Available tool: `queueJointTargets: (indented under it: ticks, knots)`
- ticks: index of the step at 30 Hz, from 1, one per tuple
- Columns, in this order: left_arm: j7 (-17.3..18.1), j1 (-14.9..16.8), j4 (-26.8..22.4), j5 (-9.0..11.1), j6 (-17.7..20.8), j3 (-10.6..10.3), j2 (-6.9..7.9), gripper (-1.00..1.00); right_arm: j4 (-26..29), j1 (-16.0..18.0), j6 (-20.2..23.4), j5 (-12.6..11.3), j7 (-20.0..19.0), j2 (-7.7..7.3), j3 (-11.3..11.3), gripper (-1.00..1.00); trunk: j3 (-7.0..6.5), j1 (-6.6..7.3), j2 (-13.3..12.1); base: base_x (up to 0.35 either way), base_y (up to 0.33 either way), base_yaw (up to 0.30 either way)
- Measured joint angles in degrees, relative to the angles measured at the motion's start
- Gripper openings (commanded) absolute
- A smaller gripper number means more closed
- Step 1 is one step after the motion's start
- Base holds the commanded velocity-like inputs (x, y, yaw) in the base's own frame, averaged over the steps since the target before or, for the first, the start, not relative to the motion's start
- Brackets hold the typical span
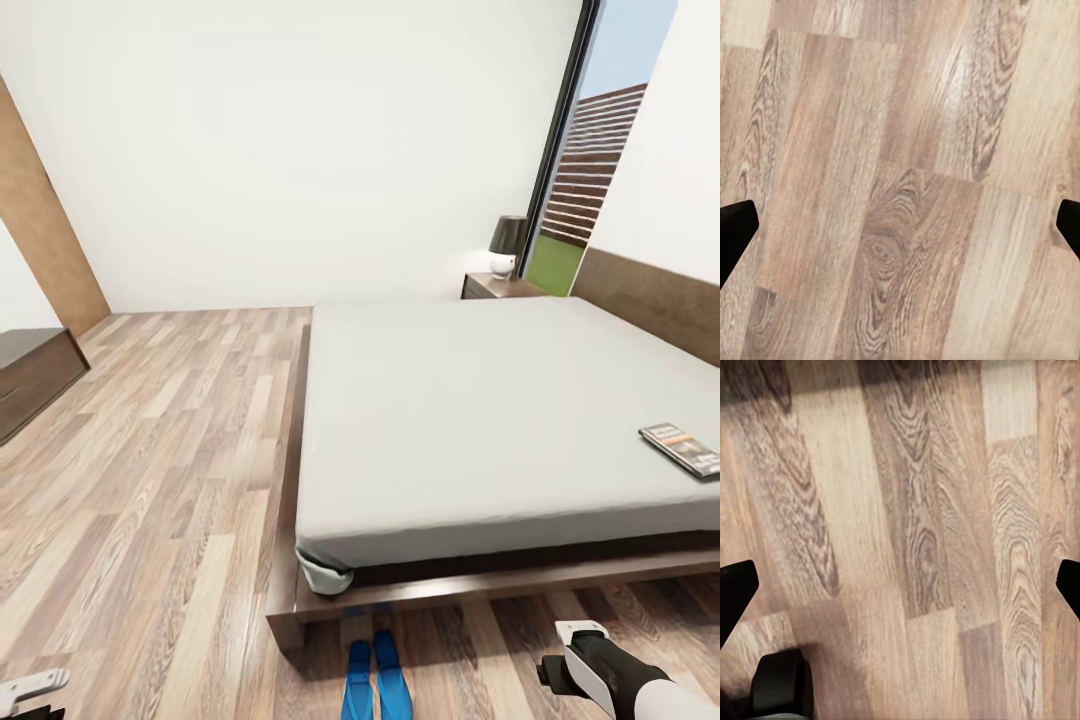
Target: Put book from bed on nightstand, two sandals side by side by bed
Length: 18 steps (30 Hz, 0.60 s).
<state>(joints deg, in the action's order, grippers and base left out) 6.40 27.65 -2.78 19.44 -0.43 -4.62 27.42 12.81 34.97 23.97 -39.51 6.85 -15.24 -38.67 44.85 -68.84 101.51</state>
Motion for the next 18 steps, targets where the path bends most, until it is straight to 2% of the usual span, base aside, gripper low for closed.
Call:
queueJointTargets:
  ticks: [18]
  knots:
    - [0.0, -1.9, -0.1, 0.1, -0.1, -0.2, -0.11, 1.0, 0.0, 0.0, 0.0, 0.0, 0.0, 0.09, 0.1, 1.0, -3.23, 3.95, -7.2, 0.0, 0.0, 0.0]
